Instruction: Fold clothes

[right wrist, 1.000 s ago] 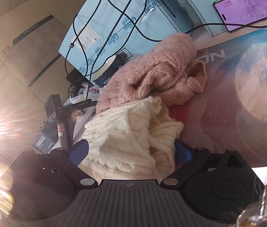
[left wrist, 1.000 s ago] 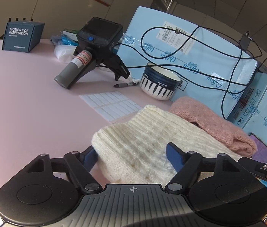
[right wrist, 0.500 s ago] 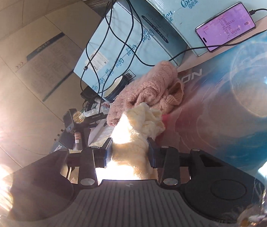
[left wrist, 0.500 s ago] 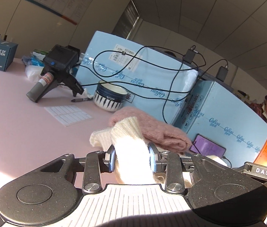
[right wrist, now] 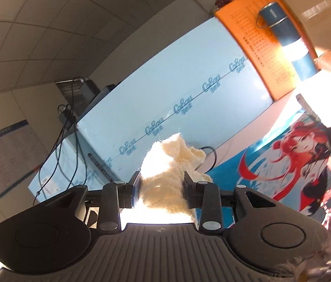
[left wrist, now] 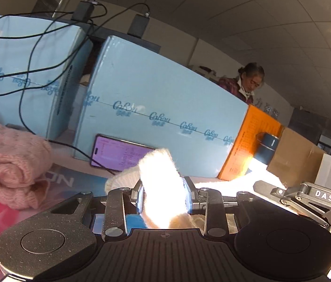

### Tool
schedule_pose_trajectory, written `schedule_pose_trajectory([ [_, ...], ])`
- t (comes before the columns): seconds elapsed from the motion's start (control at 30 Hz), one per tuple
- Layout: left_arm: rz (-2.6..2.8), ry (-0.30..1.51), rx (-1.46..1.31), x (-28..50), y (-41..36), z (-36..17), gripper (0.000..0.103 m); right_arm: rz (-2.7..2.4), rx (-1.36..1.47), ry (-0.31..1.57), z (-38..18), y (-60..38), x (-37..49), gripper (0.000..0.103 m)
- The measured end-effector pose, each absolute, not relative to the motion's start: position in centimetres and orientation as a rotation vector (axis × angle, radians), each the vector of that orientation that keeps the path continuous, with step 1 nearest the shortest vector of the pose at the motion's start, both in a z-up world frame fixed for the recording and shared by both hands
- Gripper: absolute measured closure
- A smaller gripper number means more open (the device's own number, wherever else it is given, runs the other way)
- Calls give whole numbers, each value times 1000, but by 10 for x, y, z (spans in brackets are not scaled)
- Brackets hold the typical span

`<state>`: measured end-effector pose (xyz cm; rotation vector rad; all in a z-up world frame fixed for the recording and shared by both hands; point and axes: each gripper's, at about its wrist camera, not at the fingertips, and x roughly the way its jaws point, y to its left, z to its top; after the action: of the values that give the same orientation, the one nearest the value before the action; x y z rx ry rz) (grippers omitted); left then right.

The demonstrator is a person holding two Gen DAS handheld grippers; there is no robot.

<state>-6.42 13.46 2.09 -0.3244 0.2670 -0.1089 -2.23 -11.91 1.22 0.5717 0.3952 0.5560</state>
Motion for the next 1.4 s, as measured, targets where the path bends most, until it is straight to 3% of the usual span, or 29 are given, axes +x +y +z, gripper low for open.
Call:
schedule_pose_trajectory([
  [0.13,-155,357,-300,-10,129,6,72,400,533,332,7,-150,-6,71],
  [0.23,-118,445,-303,1,137,-13,72,377,545,387,-11,-150,4,70],
  [0.3,-89,466,-300,-2,146,-16,66,376,558,424,-22,-150,10,68],
  [0.33,-79,471,-321,-6,152,-17,64,376,565,443,-27,-150,13,62],
  [0.4,-24,485,-355,-13,163,-15,48,344,565,420,-27,-157,10,32],
  [0.43,25,490,-360,-18,169,-12,44,310,565,404,-25,-161,8,9],
  [0.53,98,460,-350,-38,182,0,28,255,517,333,-9,-169,9,5],
  [0.6,87,425,-325,-54,188,9,5,302,457,358,2,-166,24,0],
  [0.77,65,478,-267,-51,184,-1,2,345,393,539,-7,-138,74,0],
  [0.9,36,511,-292,-43,183,-7,2,377,389,575,-21,-136,69,16],
  [0.97,31,492,-301,-46,183,-6,2,402,379,524,-19,-137,61,41],
  [1.13,47,458,-355,-51,191,-4,2,422,294,397,-9,-133,42,74],
  [1.4,-11,394,-534,-61,214,2,2,806,265,120,13,-134,-7,86],
])
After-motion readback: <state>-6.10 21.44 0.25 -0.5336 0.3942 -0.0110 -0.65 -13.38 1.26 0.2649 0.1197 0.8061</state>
